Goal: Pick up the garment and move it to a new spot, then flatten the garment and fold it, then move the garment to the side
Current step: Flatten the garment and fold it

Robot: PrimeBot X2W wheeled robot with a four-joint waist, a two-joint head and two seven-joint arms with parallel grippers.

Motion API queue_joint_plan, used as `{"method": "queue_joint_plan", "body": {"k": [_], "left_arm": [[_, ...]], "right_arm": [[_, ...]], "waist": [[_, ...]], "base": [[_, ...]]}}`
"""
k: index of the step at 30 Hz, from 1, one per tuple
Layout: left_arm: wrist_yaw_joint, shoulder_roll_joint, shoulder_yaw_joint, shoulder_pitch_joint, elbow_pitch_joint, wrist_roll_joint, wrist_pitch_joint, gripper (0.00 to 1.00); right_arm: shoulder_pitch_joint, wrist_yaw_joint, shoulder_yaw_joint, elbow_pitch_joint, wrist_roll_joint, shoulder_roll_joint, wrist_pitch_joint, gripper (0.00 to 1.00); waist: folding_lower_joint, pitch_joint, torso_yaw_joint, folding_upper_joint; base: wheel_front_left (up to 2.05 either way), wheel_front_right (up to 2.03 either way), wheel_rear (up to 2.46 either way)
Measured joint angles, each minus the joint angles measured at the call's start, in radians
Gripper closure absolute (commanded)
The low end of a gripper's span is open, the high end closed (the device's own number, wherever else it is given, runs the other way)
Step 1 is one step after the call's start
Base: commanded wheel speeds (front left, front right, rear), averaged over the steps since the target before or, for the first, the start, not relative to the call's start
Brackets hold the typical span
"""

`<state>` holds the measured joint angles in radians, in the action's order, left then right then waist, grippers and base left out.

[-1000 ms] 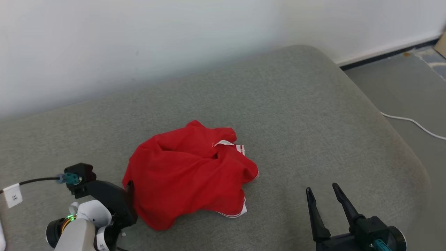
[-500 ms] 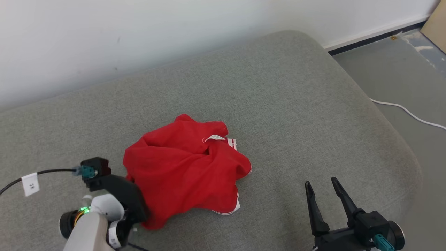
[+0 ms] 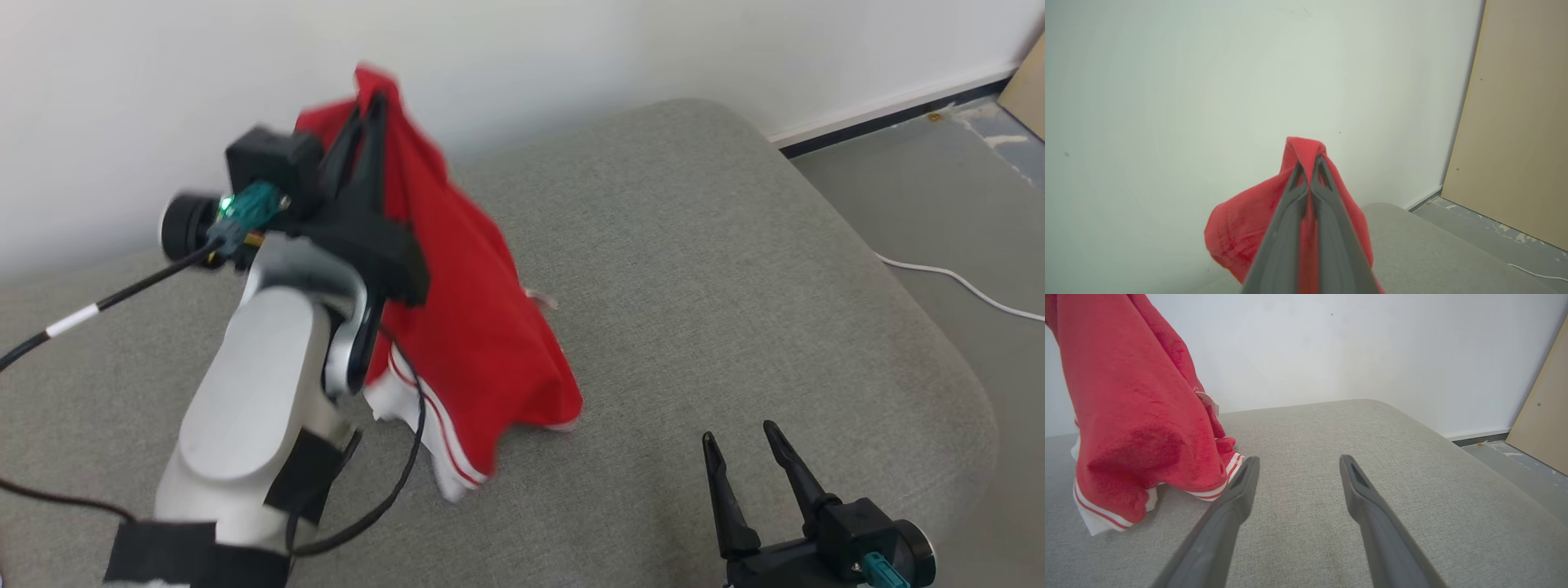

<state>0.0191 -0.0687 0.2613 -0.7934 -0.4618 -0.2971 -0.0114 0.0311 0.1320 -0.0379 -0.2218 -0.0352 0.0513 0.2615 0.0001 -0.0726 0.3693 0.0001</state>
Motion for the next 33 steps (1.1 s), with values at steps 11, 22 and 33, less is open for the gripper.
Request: {"method": "queue_joint_plan", "body": {"k": [11,22,33], "left_arm": [[-0.04,0.017,0.159,-0.257,-0.006,-0.127,-0.235,1.0],[-0.122,0.021,0.148,-0.038,0.086,-0.237,-0.251,1.0],[-0.164,-0.011,-0.146,0.478,0.132,-0.208,-0.251,0.65]], "right_arm": [[0.0,0.0,-0.044,-0.014,-0.005,0.0,0.0,0.0],[0.014,0.0,-0.008,0.012,-0.034,0.001,0.002,0.0],[0.028,0.0,-0.01,0.023,-0.026,0.0,0.002,0.0]], "waist": [[0.0,0.021,0.061,0.0],[-0.0001,-0.023,0.024,0.0],[-0.0001,-0.077,-0.15,0.0]], "base": [[0.0,0.0,0.0],[0.0,0.0,0.0],[0.0,0.0,0.0]]}}
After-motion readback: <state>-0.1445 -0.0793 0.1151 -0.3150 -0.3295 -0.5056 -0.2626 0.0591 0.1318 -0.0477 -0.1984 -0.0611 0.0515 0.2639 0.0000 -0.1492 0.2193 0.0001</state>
